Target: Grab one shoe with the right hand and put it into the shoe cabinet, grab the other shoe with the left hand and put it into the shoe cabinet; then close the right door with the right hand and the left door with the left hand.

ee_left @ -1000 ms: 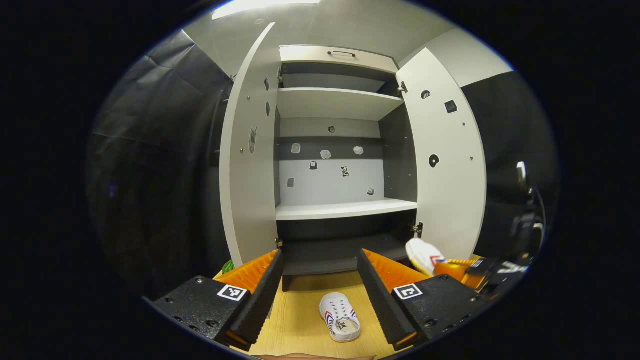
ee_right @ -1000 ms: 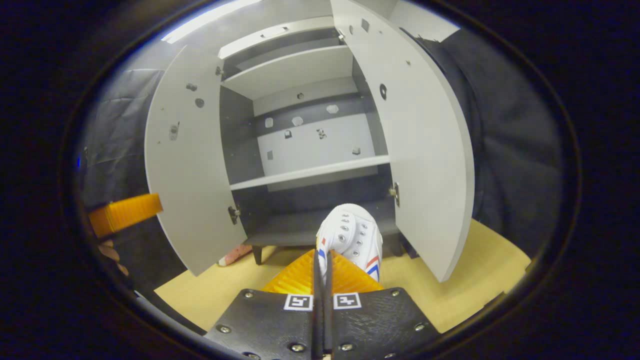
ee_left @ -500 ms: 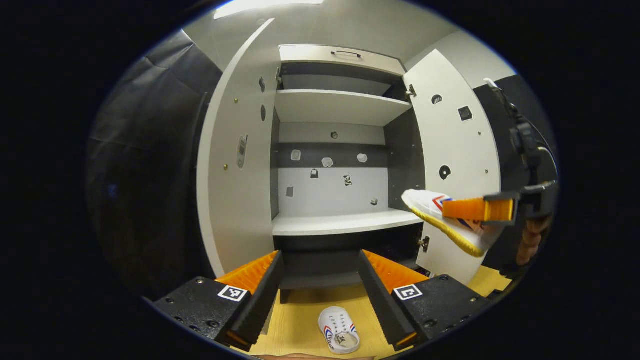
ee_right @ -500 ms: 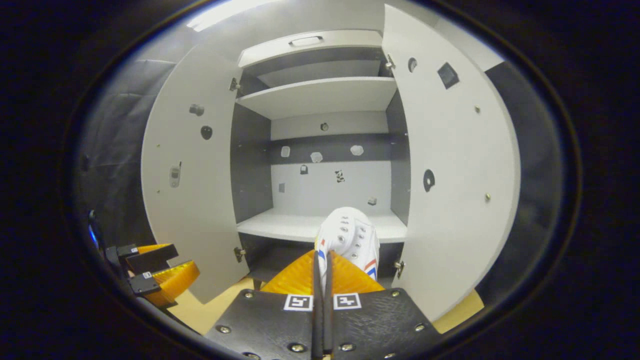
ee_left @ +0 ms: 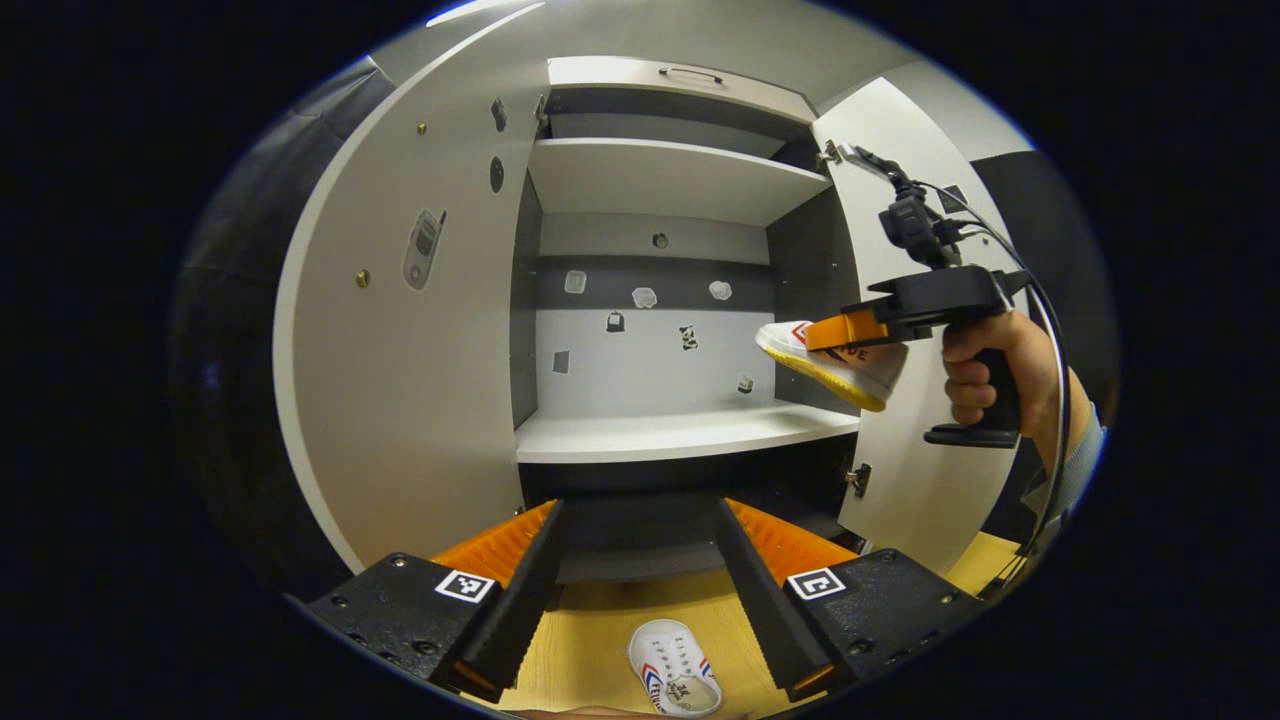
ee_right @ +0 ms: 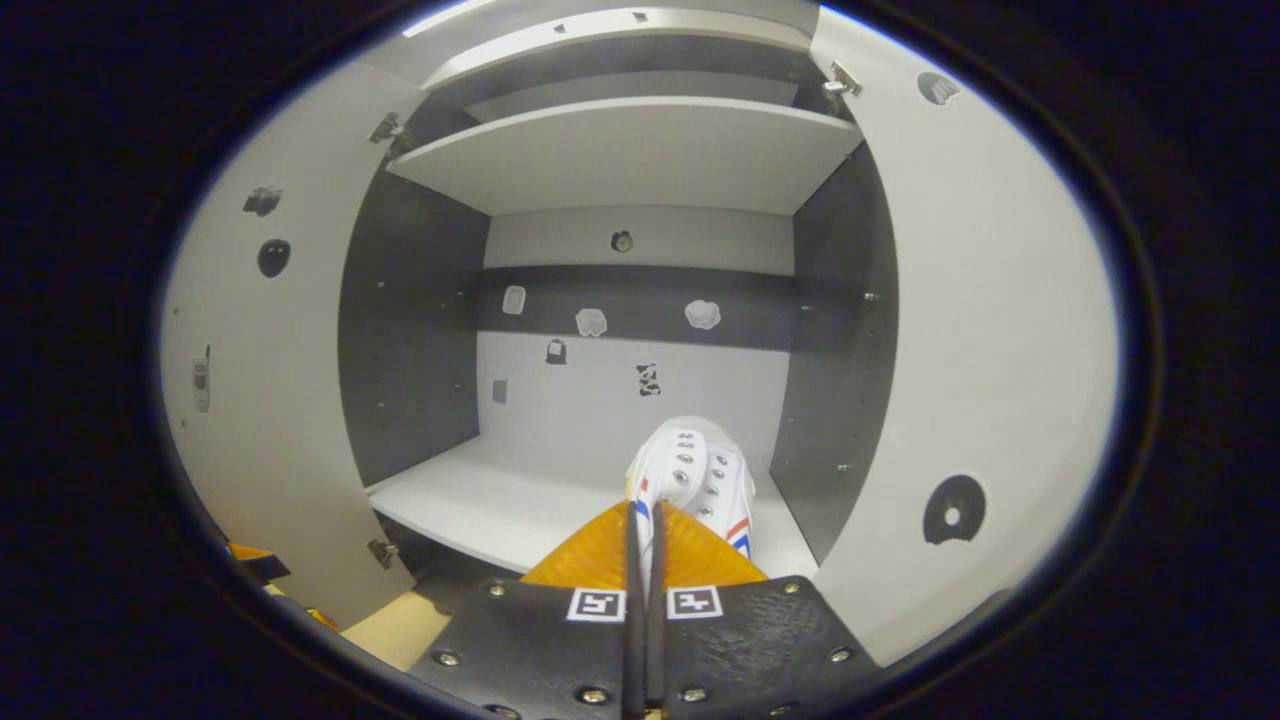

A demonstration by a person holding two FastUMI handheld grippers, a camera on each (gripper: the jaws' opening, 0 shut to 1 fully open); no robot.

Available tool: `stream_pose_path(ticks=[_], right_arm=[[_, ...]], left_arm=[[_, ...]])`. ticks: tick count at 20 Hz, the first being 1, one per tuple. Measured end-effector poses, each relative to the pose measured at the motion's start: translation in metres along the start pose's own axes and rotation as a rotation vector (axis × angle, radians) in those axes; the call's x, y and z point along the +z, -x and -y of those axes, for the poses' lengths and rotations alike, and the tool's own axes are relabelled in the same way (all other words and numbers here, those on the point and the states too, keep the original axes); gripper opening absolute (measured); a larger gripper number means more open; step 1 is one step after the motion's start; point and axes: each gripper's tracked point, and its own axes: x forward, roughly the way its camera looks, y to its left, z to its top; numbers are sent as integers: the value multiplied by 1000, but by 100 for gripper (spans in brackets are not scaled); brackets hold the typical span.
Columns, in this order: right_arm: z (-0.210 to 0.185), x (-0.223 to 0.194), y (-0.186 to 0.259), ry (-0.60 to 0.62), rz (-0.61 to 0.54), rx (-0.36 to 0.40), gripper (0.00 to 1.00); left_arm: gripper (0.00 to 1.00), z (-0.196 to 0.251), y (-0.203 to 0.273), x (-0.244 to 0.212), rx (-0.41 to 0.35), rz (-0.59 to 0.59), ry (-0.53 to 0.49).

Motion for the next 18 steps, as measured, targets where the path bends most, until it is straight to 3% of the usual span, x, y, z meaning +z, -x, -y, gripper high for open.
stream_pose_path(ticks=[10,16,17,18], right_arm=[[3,-33,-121,49,-69,-15,1],[-14,-39,-119,110,-75,6,2],[-16,-35,-122,108,-49,8,8],[-13,-24,-116,100,-12,-11,31]], left_arm=[[91,-14,-15,-17,17,-32,26],[91,-14,-13,-23,24,-48,37],[92,-14,-12,-25,25,-49,39],[92,-14,-12,-26,30,-53,41]])
